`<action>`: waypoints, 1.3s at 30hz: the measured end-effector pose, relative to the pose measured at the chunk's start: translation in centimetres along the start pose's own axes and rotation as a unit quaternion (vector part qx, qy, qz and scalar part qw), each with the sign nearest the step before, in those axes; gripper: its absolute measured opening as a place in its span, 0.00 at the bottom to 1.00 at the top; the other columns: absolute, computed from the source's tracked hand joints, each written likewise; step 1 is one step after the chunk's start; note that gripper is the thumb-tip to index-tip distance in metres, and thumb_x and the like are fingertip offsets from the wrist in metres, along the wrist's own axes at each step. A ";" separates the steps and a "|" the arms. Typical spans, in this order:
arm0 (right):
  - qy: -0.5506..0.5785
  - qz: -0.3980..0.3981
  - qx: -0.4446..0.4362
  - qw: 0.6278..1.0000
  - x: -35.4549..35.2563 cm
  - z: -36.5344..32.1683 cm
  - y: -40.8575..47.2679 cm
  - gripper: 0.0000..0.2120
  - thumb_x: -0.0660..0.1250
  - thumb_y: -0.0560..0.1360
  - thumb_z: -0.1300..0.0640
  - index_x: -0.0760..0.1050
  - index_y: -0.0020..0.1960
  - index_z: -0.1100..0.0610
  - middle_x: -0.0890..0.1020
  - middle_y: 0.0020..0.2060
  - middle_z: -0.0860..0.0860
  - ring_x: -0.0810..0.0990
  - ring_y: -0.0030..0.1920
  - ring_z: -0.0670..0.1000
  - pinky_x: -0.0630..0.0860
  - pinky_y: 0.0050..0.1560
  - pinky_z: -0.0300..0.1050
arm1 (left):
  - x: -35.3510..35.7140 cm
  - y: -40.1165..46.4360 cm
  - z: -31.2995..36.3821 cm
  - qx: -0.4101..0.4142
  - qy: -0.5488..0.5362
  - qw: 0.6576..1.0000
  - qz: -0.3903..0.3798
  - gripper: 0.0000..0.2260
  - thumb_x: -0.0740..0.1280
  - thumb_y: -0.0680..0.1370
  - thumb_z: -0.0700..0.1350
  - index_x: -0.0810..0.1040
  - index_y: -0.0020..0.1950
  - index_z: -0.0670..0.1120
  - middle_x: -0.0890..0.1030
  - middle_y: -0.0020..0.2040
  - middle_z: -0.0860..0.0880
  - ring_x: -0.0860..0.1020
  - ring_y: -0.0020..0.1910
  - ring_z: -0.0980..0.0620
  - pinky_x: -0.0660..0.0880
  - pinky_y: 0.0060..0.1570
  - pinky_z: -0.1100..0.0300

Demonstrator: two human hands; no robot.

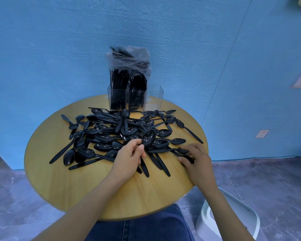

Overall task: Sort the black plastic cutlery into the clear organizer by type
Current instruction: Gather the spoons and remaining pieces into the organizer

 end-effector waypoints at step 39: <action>-0.129 -0.134 -0.033 0.982 2.2 -0.2 2.9 0.10 0.64 0.78 0.55 0.78 0.56 0.56 0.76 0.53 0.52 0.74 0.52 0.51 0.70 0.50 0.43 | 0.0 0.0 -0.2 -0.010 0.009 1.000 0.002 0.14 0.57 0.82 0.44 0.71 0.66 0.45 0.78 0.38 0.53 0.71 0.28 0.64 0.69 0.31 0.71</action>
Point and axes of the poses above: each hand's wrist, its own y-axis towards the middle knuckle, its own x-axis out of the palm, z = x × y, the point moved 10 cm from there along y, towards the middle knuckle
